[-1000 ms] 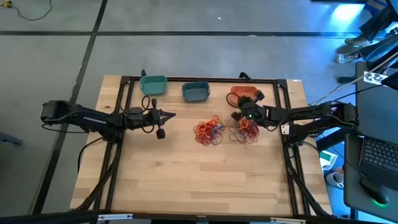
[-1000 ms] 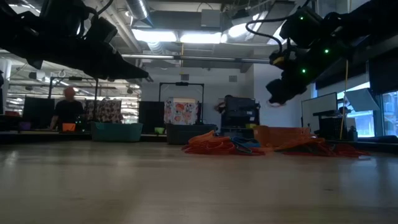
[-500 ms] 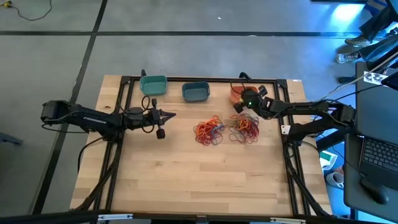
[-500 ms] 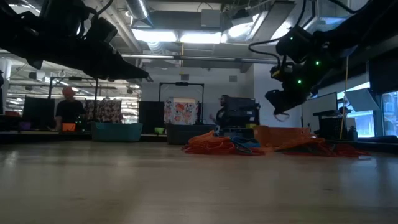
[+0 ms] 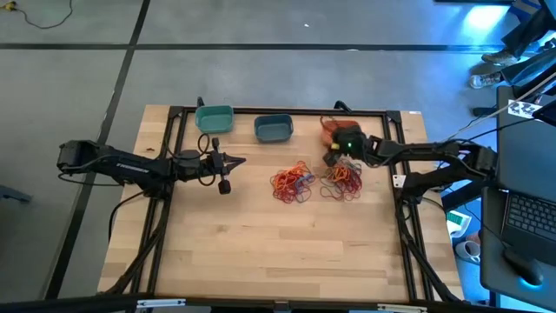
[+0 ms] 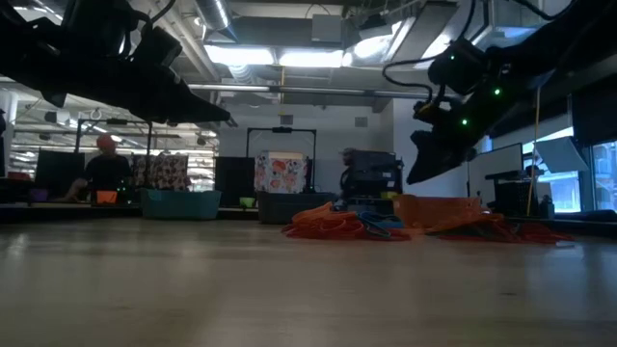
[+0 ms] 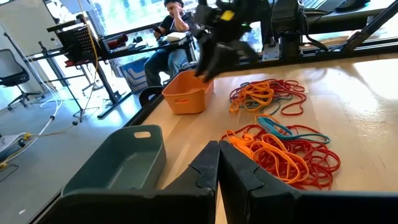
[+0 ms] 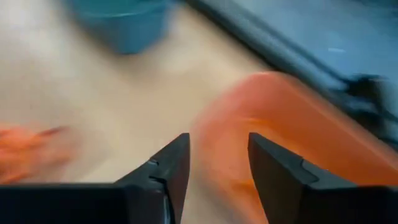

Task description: Sort rubber bands into baskets

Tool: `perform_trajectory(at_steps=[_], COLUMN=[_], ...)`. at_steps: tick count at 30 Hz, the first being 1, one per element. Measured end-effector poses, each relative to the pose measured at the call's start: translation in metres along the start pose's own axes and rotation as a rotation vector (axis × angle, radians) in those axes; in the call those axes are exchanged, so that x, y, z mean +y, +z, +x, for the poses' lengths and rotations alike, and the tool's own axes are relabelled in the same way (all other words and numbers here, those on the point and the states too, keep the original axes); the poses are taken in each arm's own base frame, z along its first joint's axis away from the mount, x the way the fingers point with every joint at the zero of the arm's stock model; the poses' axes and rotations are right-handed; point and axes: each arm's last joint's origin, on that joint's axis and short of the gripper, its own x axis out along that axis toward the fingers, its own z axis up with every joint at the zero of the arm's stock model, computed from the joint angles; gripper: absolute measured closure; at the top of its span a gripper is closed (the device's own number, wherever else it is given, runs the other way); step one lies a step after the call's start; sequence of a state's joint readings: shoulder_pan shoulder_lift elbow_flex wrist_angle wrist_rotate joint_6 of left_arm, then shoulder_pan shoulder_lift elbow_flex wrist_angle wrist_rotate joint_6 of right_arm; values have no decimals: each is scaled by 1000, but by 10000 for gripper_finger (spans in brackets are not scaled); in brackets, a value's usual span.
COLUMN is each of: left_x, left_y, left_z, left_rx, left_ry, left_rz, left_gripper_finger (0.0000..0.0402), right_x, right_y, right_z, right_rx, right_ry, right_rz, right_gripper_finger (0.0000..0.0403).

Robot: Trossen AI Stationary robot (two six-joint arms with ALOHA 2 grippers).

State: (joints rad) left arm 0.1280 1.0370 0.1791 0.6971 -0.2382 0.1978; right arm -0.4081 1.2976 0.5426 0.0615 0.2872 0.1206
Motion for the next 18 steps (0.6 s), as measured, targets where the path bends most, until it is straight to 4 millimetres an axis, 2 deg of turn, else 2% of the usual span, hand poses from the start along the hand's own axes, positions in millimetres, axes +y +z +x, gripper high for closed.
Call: perform_trajectory(at_steps=[5,8,12,18], left_x=[0,0,0,0], left_y=[0,0,0,0], left_z=[0,0,0,0], left_rx=[0,-1,-1,-1], left_ry=[0,0,0,0], left_rz=[2,0,0,0], left_gripper_finger=[396,396,396,396], right_x=[28,40,49,49], right_y=[-5,-8,-13,-29], right_z=[-8,-13,-12,4], right_rx=[28,31,49,141], right_ry=[268,331,318,147], right_rz=[-85,-118,-154,-203], right_gripper_finger=[233,233,233,233])
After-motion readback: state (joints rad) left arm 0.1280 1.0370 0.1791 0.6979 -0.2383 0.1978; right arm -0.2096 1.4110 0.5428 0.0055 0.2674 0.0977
